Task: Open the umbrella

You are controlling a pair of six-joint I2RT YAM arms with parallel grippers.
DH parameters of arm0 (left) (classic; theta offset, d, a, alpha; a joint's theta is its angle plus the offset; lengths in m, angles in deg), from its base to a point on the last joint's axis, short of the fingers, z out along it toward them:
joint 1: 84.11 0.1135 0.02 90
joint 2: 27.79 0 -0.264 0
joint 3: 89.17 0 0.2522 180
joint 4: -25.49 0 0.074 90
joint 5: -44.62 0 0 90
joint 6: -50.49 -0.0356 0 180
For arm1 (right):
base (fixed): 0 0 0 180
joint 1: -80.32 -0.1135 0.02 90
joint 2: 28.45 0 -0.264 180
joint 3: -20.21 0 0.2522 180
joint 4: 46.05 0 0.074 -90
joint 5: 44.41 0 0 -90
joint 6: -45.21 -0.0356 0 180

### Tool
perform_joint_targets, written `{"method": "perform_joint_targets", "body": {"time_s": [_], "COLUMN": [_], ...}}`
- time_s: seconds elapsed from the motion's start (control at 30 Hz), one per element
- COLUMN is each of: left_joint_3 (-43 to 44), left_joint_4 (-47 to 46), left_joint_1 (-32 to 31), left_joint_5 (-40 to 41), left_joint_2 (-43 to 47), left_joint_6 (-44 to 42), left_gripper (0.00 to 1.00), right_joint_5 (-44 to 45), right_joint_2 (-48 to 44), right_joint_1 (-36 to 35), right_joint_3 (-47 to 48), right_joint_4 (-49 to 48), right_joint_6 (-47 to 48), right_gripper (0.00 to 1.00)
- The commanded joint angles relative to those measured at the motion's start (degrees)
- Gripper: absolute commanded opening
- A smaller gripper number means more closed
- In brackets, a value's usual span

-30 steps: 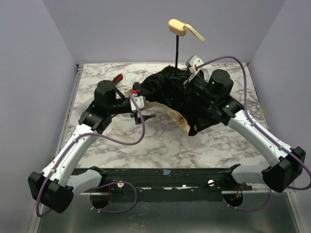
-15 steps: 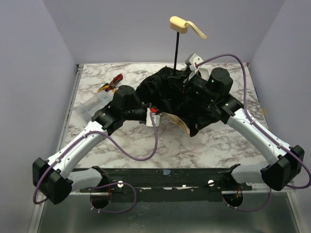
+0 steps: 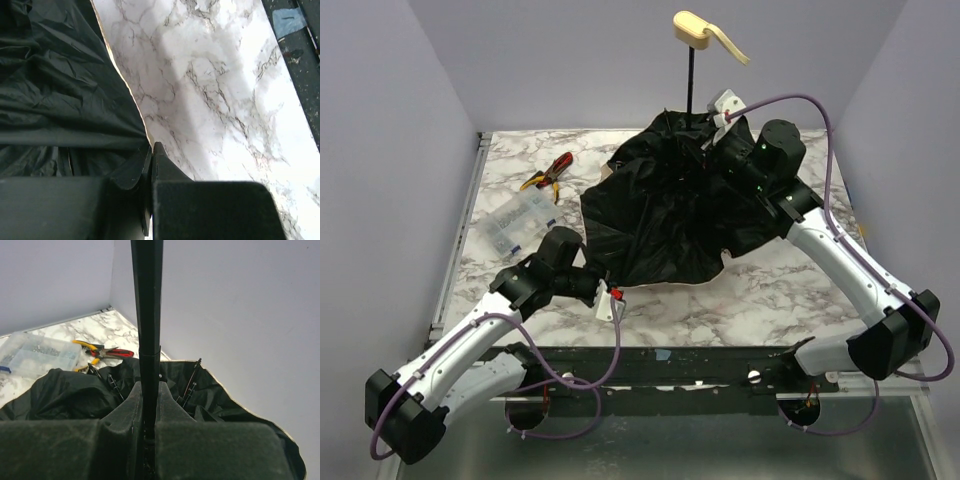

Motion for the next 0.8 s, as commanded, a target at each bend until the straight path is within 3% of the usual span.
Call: {"method": "perform_joint_targets", "body": {"time_s": [0.0,0.03,0.13,0.17,0.23,0.4,0.53,0.63,0.77], "left_joint_3": [0.02,0.82,5.41,7.47,10.73,18.68,25.1,28.2,30.38], "left_joint_4": [6.95,6.93,2.82,0.24,-7.53,-23.1,-30.99,-32.92,-31.76], "left_joint_1": [0.95,0.96,2.66,3.47,4.91,6.24,6.39,6.68,6.59], "left_joint_5": [0.86,0.91,-2.95,-5.23,-7.87,-9.31,-0.2,0.85,0.96], "left_joint_2": [1.16,1.18,1.28,1.3,1.05,-2.45,-9.21,-13.67,-17.47], "left_joint_6": [-3.88,-2.4,8.99,14.32,25.83,48.63,62.74,65.27,62.42], "left_gripper": [0.0,0.01,0.49,0.58,0.67,0.69,0.68,0.63,0.58], "right_joint_5": [-0.2,-0.72,-6.11,-7.48,-9.27,-10.45,-11.24,-12.0,-12.58], "right_joint_2": [0.57,0.62,-0.04,-0.35,-0.84,-1.68,-2.13,-2.32,-2.54], "right_joint_1": [0.56,0.59,0.54,0.55,0.55,0.54,0.53,0.48,0.27], "right_joint_3": [2.77,2.92,2.67,2.25,0.9,-1.07,-1.7,-1.81,-1.36], "right_joint_4": [-4.51,-4.42,-2.89,-2.33,-1.68,-1.22,-1.94,-2.57,-1.74], "right_joint_6": [2.59,2.45,1.4,0.18,-2.14,-8.81,-13.26,-16.89,-17.95], "right_gripper": [0.0,0.0,0.0,0.0,0.0,0.0,0.0,0.0,0.0]}}
